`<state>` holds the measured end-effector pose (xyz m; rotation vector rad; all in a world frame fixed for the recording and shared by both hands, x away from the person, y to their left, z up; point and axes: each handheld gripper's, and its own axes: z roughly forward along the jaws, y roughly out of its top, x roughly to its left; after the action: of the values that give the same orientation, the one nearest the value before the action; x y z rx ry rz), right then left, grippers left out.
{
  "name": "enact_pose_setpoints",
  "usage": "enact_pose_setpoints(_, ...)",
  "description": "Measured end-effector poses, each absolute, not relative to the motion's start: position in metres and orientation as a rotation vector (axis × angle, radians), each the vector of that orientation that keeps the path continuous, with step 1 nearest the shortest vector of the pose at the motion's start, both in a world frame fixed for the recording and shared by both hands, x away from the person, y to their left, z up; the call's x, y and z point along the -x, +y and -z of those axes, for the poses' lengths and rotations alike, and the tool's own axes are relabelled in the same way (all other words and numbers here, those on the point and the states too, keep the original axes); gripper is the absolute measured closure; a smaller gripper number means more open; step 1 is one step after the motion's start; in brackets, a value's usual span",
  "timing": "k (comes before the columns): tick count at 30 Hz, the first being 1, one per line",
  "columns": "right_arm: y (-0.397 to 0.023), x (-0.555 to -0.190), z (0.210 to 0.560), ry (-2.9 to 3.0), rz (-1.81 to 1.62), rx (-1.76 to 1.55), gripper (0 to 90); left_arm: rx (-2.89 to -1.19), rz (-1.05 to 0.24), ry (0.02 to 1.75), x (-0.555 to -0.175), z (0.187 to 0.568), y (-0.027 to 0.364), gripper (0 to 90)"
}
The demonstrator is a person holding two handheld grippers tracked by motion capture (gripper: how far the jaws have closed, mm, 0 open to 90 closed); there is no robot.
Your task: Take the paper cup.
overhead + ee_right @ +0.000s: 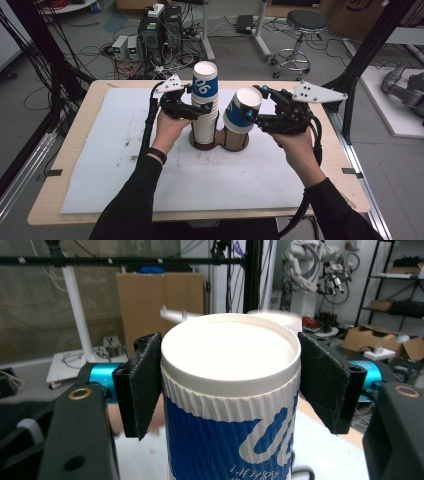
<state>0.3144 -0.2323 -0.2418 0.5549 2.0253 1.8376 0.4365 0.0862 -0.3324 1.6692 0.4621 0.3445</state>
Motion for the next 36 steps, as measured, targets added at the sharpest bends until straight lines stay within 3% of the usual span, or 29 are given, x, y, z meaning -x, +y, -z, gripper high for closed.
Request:
enact_pose_setpoints(15,-0.240,-0.291,0.309,2.072,-1.774,-0.602,30.5,-1.671,-0.348,0.466,-0.435,0.332,0.086,10.8)
enact_pose_setpoints(29,-0.239,-0.287,0.350,2.157,-1.722,-0.657,30.5,-1.670,-0.352,0.466,-0.434,0.332,0.085,10.8)
enact_pose_setpoints(36,-0.241,-0.289,0.352,2.146,-1.721,-0.681,30.5,-1.671,-0.357,0.472,-0.433,0.332,0.085,10.7)
